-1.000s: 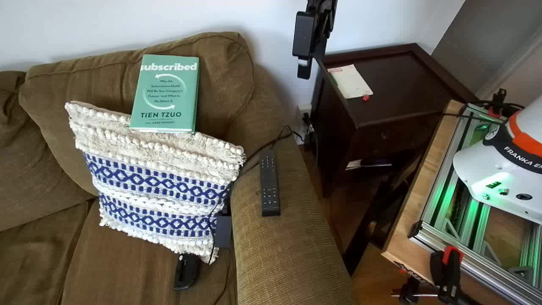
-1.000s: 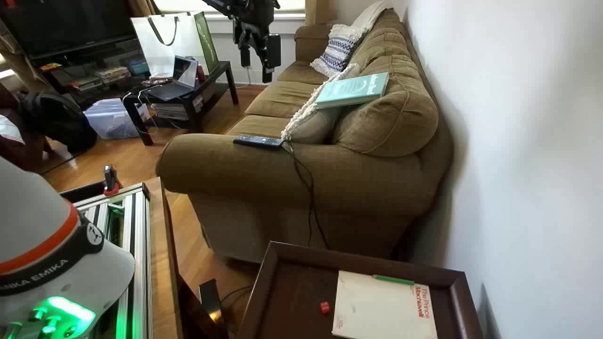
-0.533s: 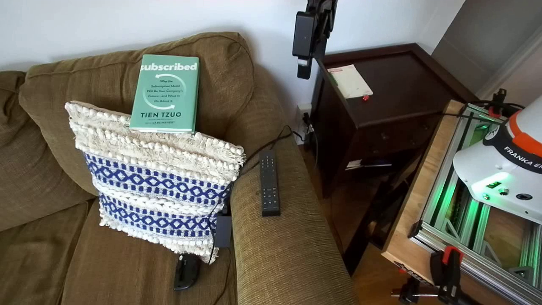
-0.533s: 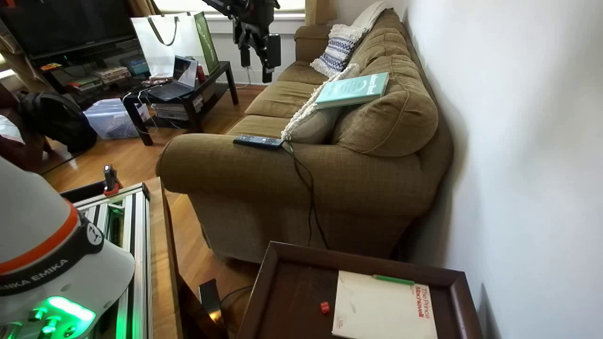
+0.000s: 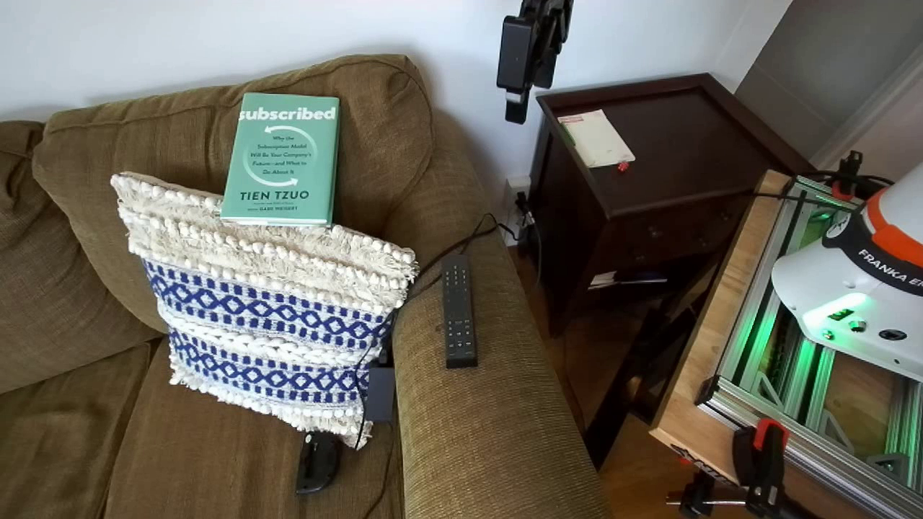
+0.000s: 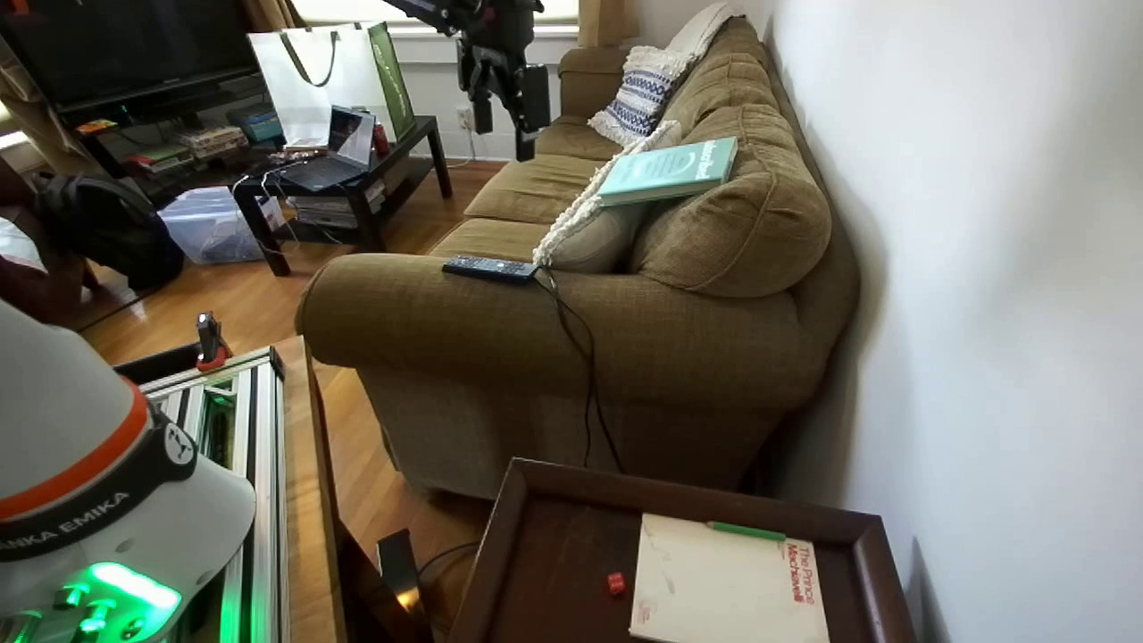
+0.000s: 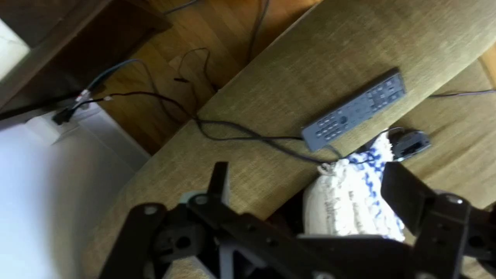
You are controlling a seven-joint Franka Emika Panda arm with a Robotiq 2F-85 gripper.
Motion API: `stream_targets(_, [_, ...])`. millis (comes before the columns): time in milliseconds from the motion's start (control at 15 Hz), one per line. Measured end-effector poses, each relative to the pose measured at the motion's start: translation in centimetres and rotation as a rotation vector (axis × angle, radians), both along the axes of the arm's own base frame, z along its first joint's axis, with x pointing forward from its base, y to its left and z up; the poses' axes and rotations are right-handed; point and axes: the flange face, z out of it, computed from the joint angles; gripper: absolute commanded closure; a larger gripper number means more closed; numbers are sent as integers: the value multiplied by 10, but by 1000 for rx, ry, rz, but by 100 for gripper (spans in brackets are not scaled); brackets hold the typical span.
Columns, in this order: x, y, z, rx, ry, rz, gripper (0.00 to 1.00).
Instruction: Move the orange dice to the right
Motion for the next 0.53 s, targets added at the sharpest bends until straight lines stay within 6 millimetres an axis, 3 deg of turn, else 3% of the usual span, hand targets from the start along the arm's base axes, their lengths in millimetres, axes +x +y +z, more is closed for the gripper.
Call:
stream_targets(267, [17,-66,-21,-165,-24,-58,0])
stream_targets(533, [20,-135,-47,-248,47,-127,0])
